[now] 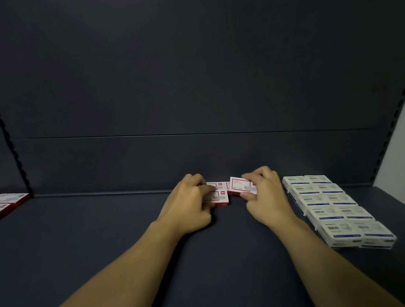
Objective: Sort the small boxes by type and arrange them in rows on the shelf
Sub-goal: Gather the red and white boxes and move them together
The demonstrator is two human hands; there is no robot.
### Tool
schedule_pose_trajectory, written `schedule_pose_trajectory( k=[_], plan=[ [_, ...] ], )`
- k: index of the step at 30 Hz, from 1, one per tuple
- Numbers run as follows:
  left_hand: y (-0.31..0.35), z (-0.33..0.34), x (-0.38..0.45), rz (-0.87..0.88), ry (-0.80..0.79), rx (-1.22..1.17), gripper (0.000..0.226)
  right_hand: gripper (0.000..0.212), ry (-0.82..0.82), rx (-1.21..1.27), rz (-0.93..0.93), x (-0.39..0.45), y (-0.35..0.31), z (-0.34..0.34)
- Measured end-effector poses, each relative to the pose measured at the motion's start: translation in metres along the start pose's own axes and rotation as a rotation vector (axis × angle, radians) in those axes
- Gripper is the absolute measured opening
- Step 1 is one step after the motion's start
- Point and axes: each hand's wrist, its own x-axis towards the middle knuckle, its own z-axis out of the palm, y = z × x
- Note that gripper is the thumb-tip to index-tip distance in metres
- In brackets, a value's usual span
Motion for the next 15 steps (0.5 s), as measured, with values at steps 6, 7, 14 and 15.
schedule_pose_trajectory(
  k=[6,7,14,15],
  plan=[
    [0.0006,0.0023,0.0013,-0.007,-0.001,0.036,0.043,0.043,-0.023,0.007,0.010,0.0004,0.0053,0.0001],
    [0.0006,0.0029,0.0006,-0.013,-0.006,0.041,0.044,0.042,-0.043,0.004,0.007,-0.0001,0.0060,0.0012],
    [-0.0037,0.0034,-0.0004,-0.024,-0.054,0.005,0.046,0.045,-0.144,-0.011,-0.004,-0.0012,0.0046,0.0042],
    [-0.0037,0.0033,0.0002,-0.020,-0.058,-0.007,0.045,0.045,-0.147,-0.013,-0.001,-0.0009,0.0044,0.0037]
  ],
)
